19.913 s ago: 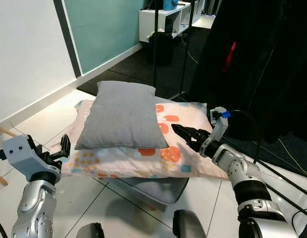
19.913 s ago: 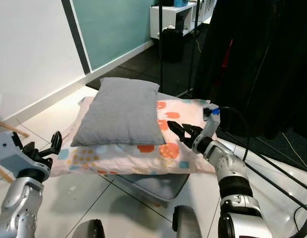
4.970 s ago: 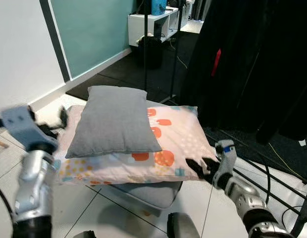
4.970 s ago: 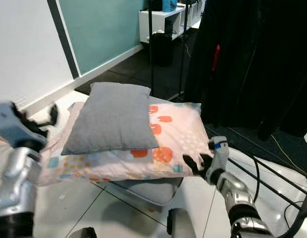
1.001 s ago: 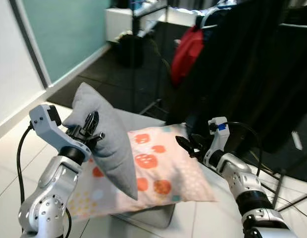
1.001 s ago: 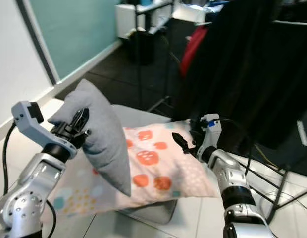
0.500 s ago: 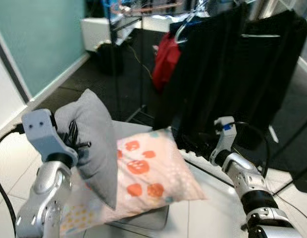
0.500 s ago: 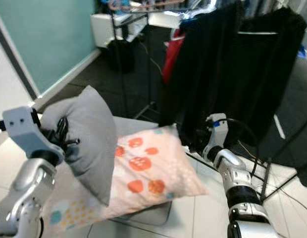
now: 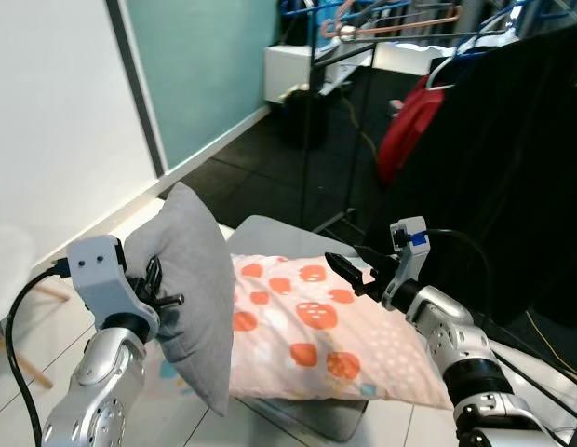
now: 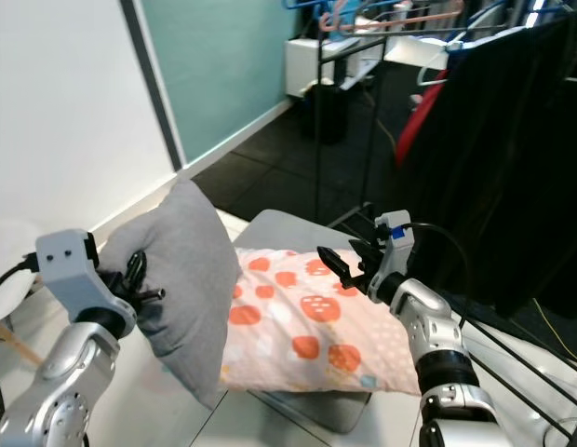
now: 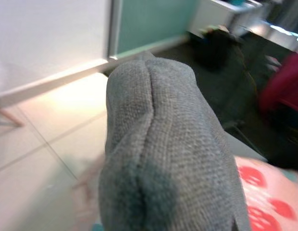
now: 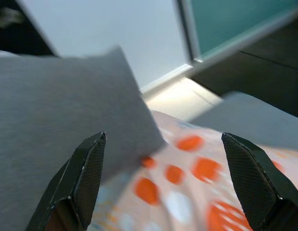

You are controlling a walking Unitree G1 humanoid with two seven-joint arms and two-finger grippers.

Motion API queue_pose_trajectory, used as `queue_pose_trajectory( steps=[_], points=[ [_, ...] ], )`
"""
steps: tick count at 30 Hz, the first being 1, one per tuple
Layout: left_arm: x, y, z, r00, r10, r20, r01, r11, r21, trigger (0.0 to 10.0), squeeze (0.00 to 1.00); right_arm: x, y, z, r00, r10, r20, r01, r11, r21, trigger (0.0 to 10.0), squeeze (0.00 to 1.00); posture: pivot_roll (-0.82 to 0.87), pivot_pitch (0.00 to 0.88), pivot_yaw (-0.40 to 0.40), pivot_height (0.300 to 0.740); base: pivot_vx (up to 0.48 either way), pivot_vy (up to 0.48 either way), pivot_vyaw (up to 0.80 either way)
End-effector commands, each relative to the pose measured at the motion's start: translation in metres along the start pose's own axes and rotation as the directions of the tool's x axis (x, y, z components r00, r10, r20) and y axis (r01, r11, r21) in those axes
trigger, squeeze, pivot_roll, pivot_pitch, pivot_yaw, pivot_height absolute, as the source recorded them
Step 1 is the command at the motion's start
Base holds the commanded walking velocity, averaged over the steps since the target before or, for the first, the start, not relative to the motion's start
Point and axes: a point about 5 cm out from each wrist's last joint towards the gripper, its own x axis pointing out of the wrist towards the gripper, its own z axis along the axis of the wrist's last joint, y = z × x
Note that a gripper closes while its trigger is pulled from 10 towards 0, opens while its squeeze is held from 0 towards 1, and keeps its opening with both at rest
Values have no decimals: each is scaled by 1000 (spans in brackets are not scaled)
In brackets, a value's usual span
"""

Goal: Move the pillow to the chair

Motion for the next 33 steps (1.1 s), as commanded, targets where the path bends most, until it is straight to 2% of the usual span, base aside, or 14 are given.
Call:
queue_pose_trajectory(
  steps=[1, 6, 10, 14, 21, 24, 27, 28, 33],
  points=[
    [3, 2, 20, 994, 15, 110, -17, 1000, 15, 10000, 0, 0, 2, 2, 1000, 23, 10, -23, 1000, 5, 10000, 0, -156, 0, -53, 735, 0, 0, 775],
    [10, -6, 38, 984, -6, 177, 4, 1000, 11, 10000, 0, 3, 10, 12, 994, 84, 62, -86, 996, 25, 10000, 0, -154, 6, -53, 735, 0, 0, 775],
    [13, -13, 43, 981, -26, 193, 25, 1000, 10, 10000, 0, 5, 15, 18, 988, 124, 87, -127, 991, 31, 10000, 0, -156, 8, -53, 735, 0, 0, 775],
    [13, -19, 36, 984, -57, 167, 50, 998, 47, 10000, 0, 5, 20, 21, 983, 156, 93, -160, 987, 29, 10000, 0, -160, 9, -51, 735, 0, 0, 775],
    [9, -16, 19, 993, -49, 106, 42, 997, 70, 10000, 0, 4, 21, 17, 984, 161, 69, -164, 986, 27, 10000, 0, -157, 17, -54, 735, 0, 0, 775],
    [7, -13, 7, 998, -27, 52, 23, 997, 71, 10000, 0, 3, 20, 10, 990, 139, 39, -140, 990, 28, 10000, 0, -155, 18, -56, 735, 0, 0, 775],
    [7, -13, 7, 998, -27, 52, 23, 997, 71, 10000, 0, 3, 20, 10, 990, 139, 39, -140, 990, 28, 10000, 0, -155, 18, -56, 735, 0, 0, 775],
    [5, -10, -3, 1000, -15, -10, 16, 996, 91, 10000, 0, 2, 17, 7, 993, 117, 29, -118, 992, 38, 10000, 0, -152, 18, -57, 735, -480, 0, 775],
    [3, -10, -5, 999, -32, -3, 32, 994, 106, 10000, 0, 1, 16, 6, 994, 108, 26, -109, 993, 43, 10000, 0, -151, 19, -58, 735, -192, 0, 775]
  ],
)
